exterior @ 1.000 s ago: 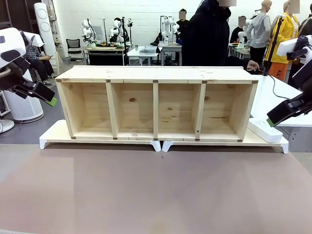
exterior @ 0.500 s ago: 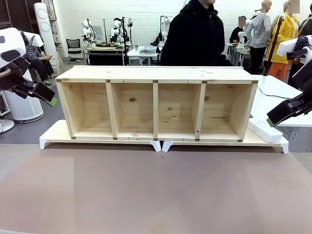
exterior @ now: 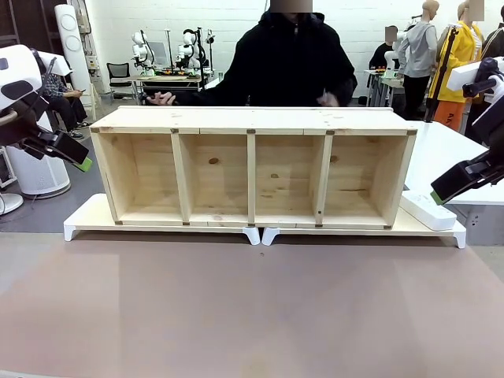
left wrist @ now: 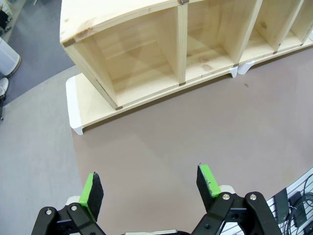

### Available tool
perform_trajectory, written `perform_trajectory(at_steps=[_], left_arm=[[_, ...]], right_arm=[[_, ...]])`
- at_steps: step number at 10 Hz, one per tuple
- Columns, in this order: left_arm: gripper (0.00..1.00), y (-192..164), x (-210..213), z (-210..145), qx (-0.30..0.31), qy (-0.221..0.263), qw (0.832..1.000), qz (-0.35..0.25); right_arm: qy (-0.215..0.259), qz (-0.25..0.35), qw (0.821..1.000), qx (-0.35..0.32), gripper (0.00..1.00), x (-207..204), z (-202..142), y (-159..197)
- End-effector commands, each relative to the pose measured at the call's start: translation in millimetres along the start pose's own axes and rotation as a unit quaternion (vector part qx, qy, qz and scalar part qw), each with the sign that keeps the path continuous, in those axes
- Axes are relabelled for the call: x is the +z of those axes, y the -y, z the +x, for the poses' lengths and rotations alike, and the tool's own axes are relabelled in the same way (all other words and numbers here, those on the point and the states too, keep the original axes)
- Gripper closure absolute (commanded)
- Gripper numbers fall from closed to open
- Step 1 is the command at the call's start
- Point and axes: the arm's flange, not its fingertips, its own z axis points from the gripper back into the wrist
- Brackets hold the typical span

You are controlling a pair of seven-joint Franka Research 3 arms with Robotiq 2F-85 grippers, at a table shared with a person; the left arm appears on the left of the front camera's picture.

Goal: Perform cable management.
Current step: When the cord part of the Power Cable appears at the lower middle area of the table and stops, grasp the cord part of the Power Cable.

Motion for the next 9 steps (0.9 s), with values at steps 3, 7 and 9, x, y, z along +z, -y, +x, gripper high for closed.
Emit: perform_trajectory(at_steps=[3,7,9], left_arm=[[0.0,-0.8,-0.3,0.5,-0.002,0.001,1.0,0.004],[0.0,-0.8,-0.3,0.5,-0.002,0.001,1.0,0.004],[0.0,-0.8,-0.3,0.5,-0.002,0.001,1.0,0.004]], right_arm=[[0.0,-0.001,1.0,-0.001,0.0,0.1,-0.1,0.9],[0.0,-0.001,1.0,-0.001,0.0,0.1,-0.1,0.9],[0.0,-0.001,1.0,-0.001,0.0,0.1,-0.1,0.9]])
